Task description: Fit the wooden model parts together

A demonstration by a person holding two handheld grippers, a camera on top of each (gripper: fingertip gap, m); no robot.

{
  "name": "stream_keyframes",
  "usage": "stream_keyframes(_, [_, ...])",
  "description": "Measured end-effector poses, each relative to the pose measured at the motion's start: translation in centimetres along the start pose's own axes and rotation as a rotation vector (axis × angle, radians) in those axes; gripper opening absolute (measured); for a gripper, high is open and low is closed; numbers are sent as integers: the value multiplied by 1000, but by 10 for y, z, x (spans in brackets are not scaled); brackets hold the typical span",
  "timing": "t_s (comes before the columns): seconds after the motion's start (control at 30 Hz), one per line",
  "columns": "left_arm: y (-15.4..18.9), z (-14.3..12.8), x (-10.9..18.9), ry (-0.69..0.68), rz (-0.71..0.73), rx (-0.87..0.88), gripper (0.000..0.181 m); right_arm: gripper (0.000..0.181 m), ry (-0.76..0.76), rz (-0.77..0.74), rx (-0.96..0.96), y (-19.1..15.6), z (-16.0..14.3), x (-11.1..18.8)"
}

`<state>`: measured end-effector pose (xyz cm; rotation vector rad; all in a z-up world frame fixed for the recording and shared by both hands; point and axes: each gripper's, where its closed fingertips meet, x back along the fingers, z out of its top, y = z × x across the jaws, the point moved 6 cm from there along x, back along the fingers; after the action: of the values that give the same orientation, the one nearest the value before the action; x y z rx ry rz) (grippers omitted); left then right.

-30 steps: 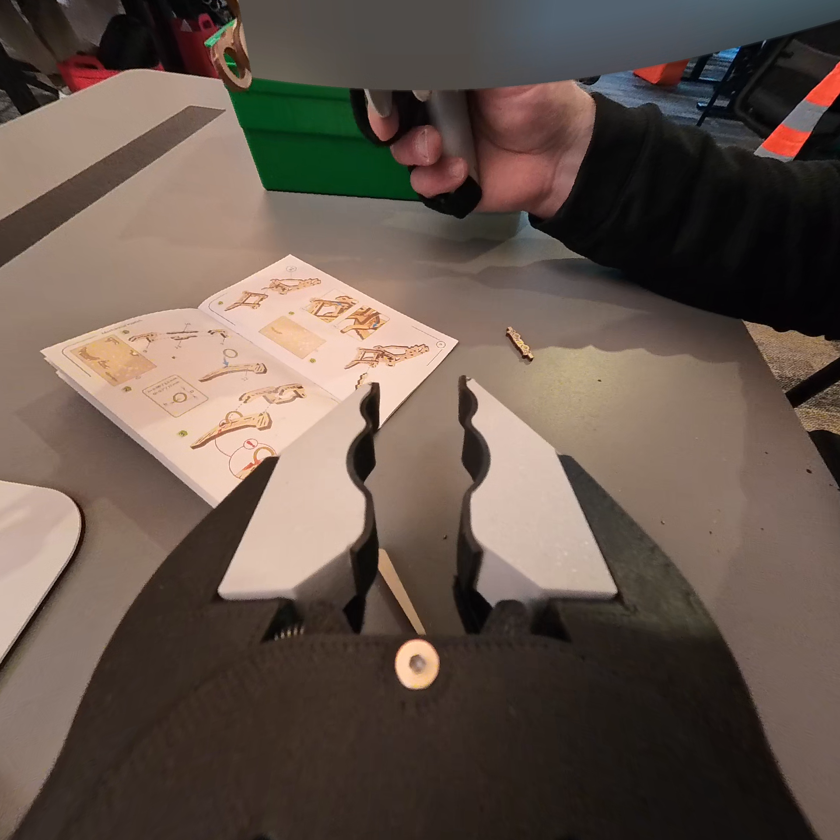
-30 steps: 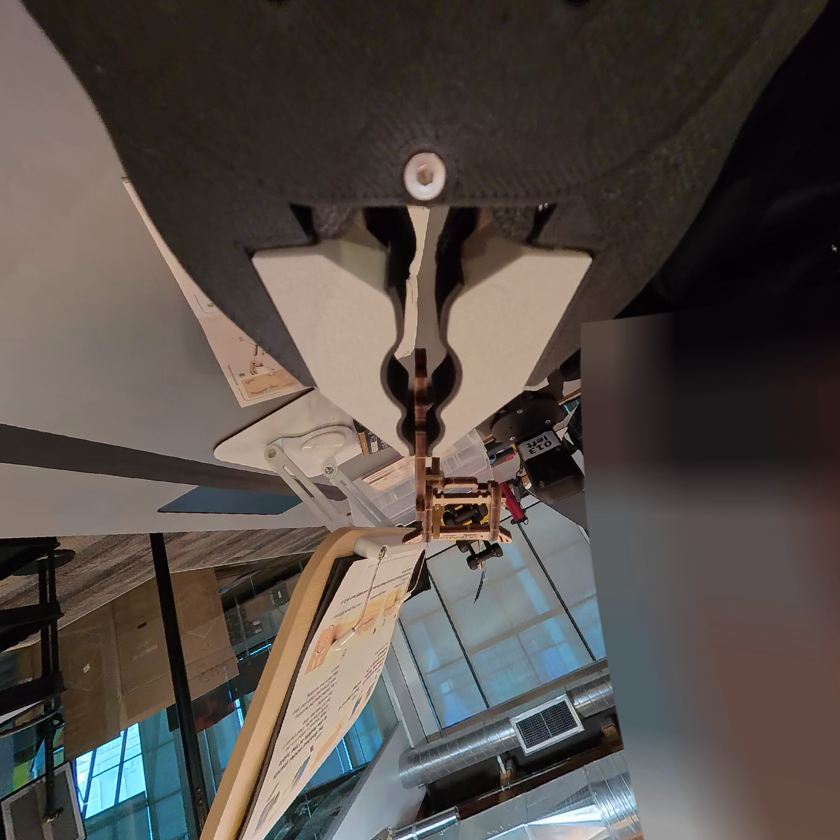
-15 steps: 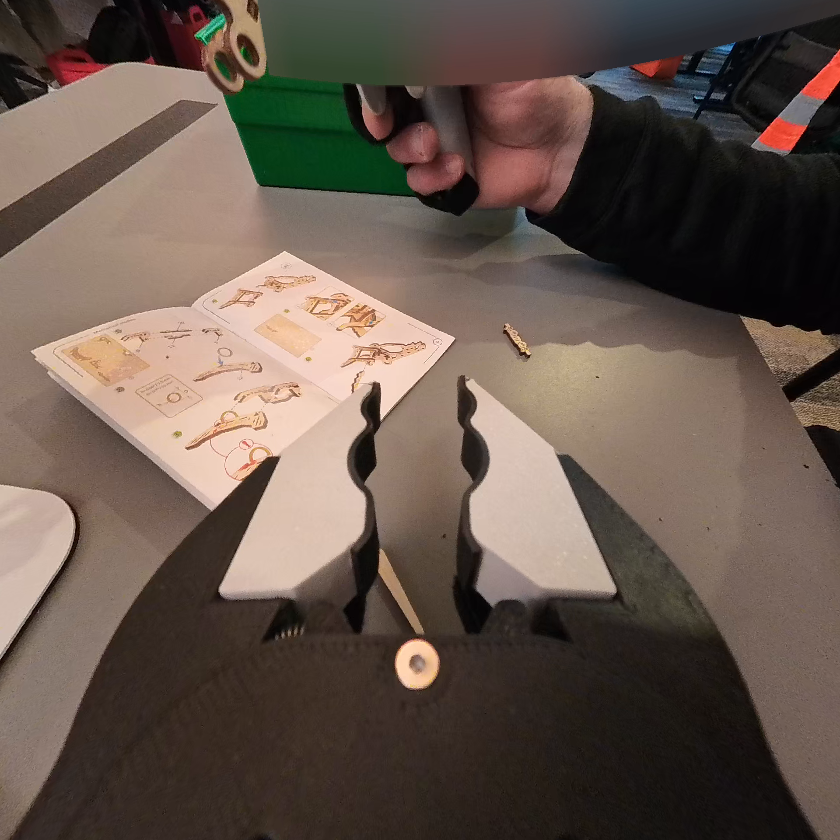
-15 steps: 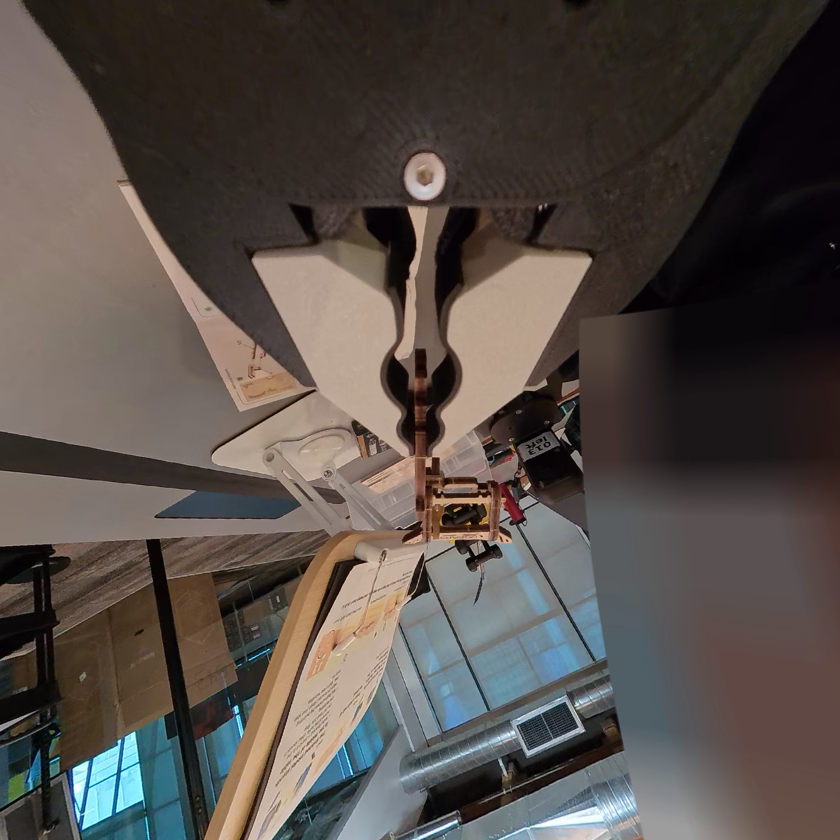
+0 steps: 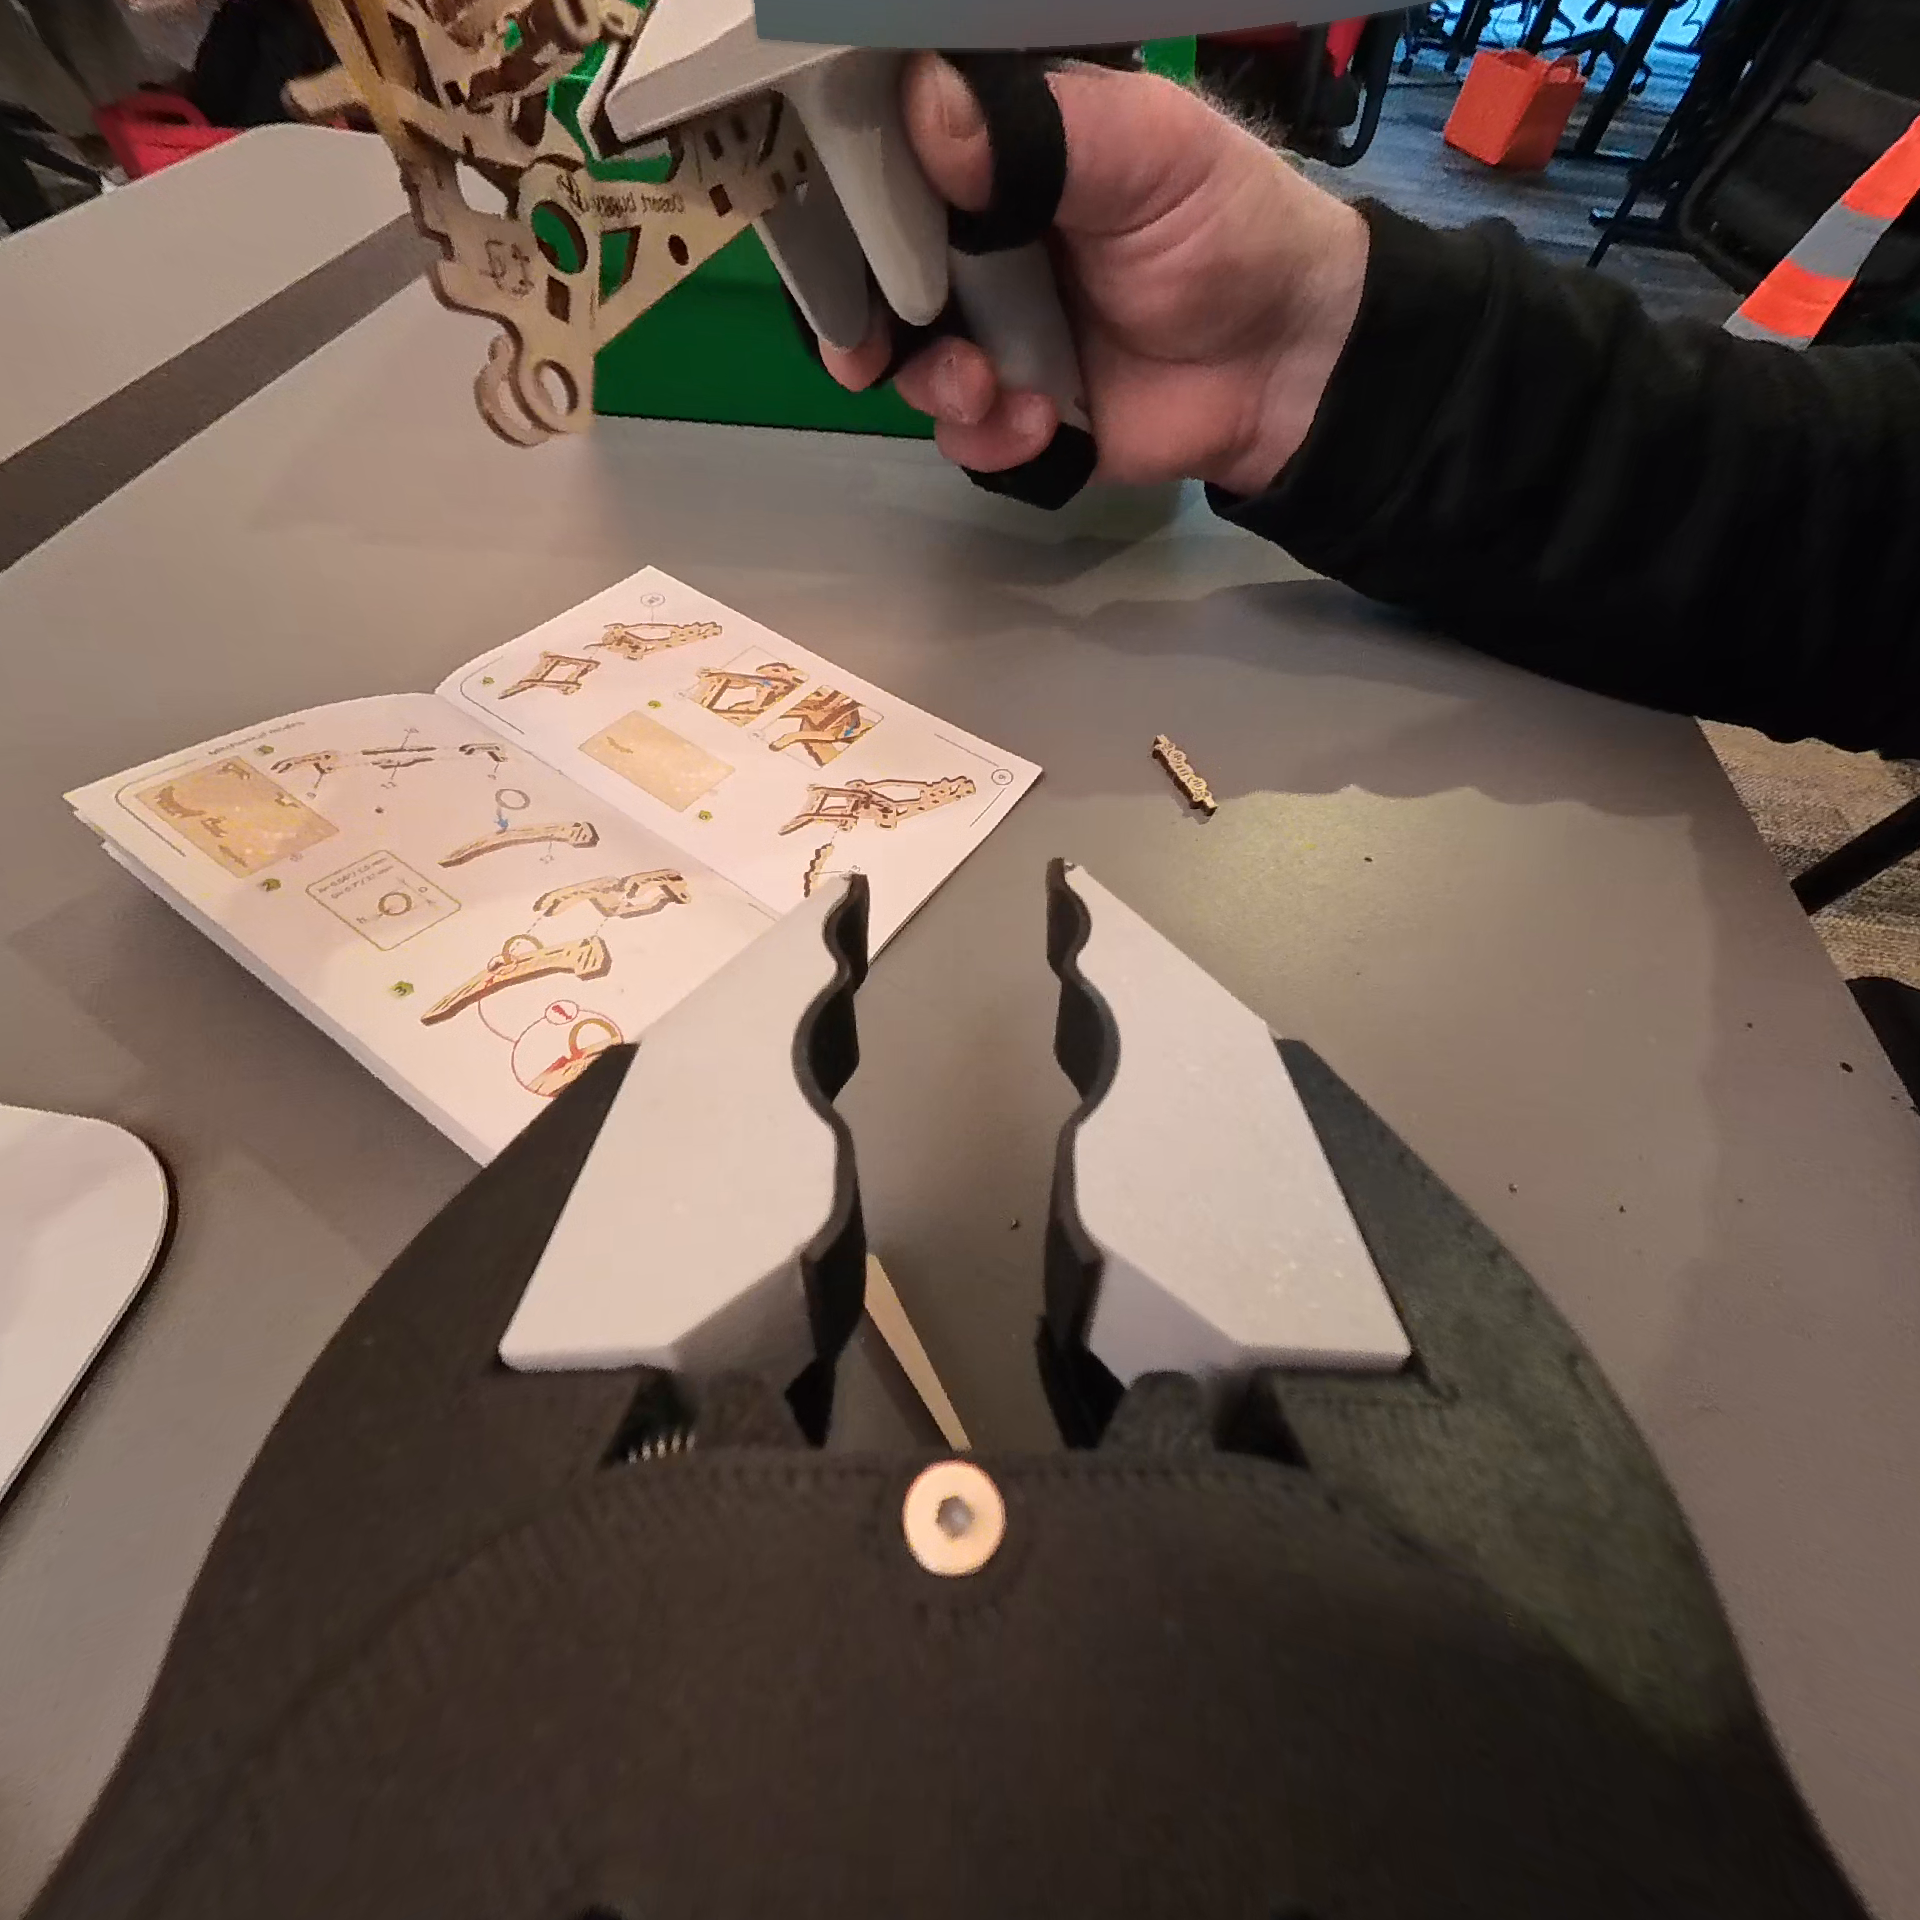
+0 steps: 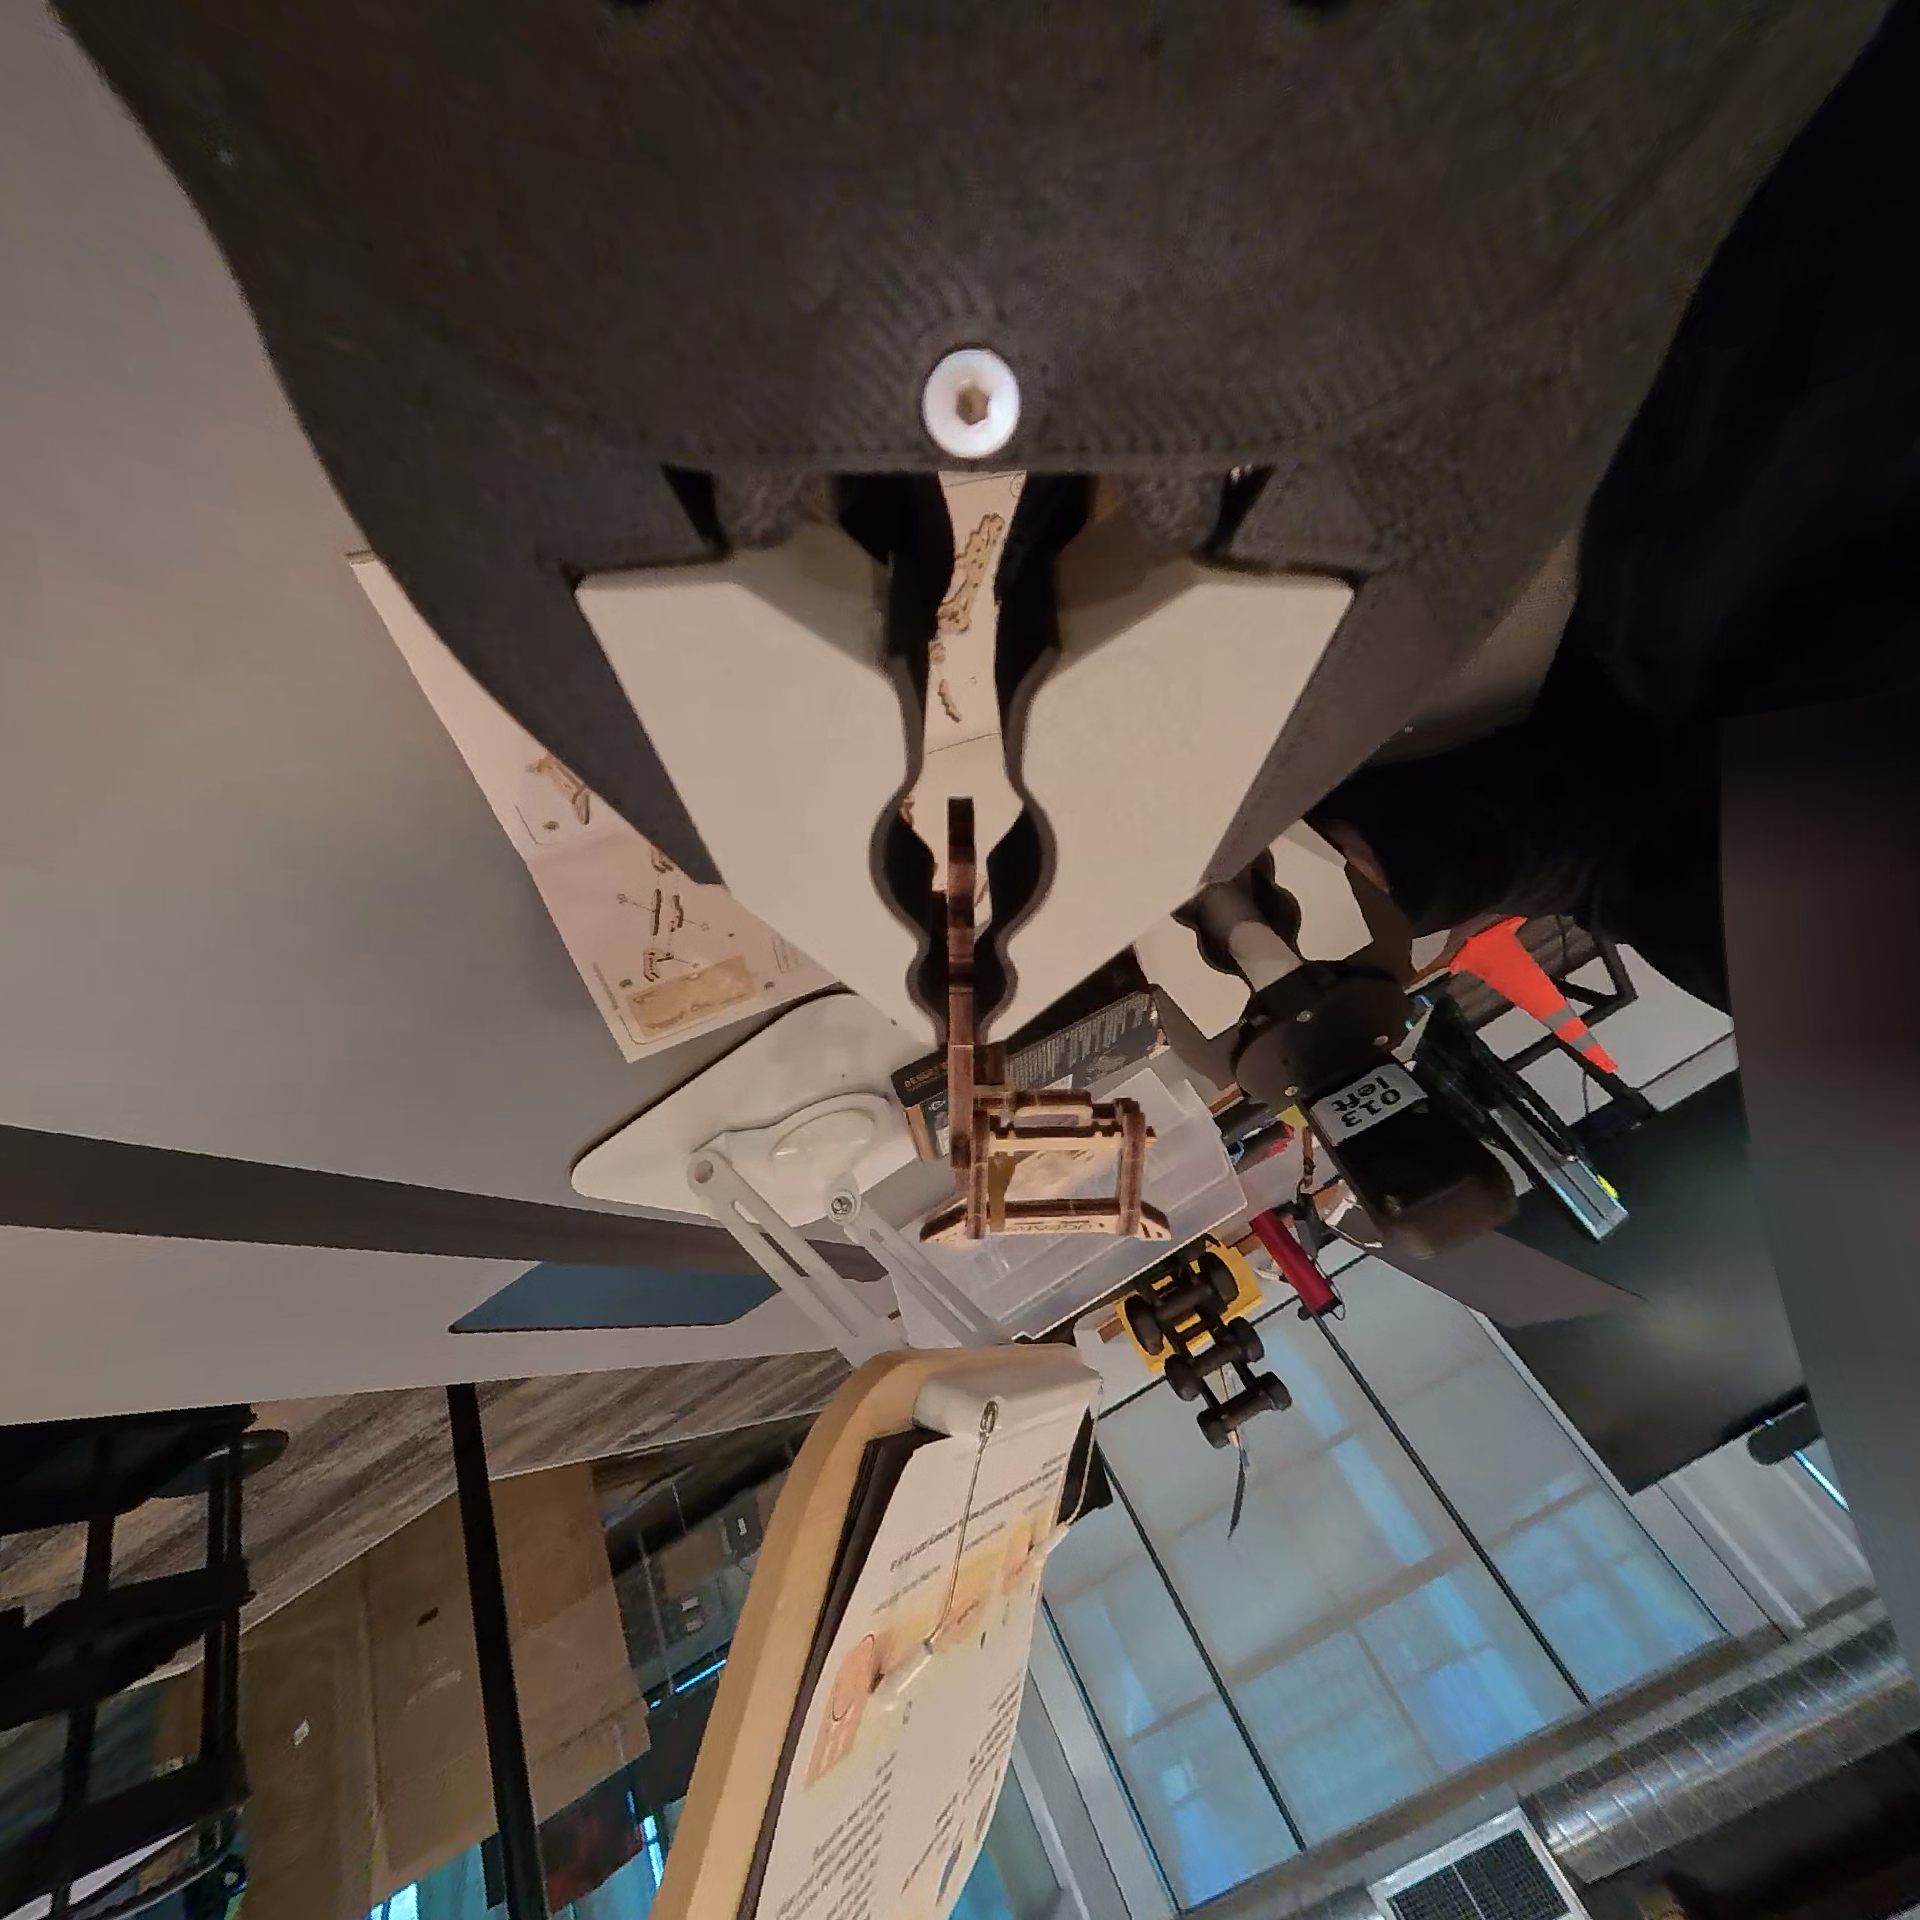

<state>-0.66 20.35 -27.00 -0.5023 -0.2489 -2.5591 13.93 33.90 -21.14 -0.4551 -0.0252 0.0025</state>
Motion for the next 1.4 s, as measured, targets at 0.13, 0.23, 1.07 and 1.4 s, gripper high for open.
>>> stream_keyframes(0.13, [0, 0, 0, 0, 1, 0, 32, 0, -12, -24, 47, -2, 0, -1])
stream_keyframes(0.23, [0, 0, 0, -4, 2, -2, 32, 0, -22, -39, 101, -5, 1, -3])
stream_keyframes(1.07, [-4, 0, -2, -15, 61, -33, 34, 0, -34, -56, 199, -17, 1, -12])
stream_keyframes(1.4, [-30, 52, 36, 152, 460, -89, 35, 0, 70, 290, -197, -23, -3, -19])
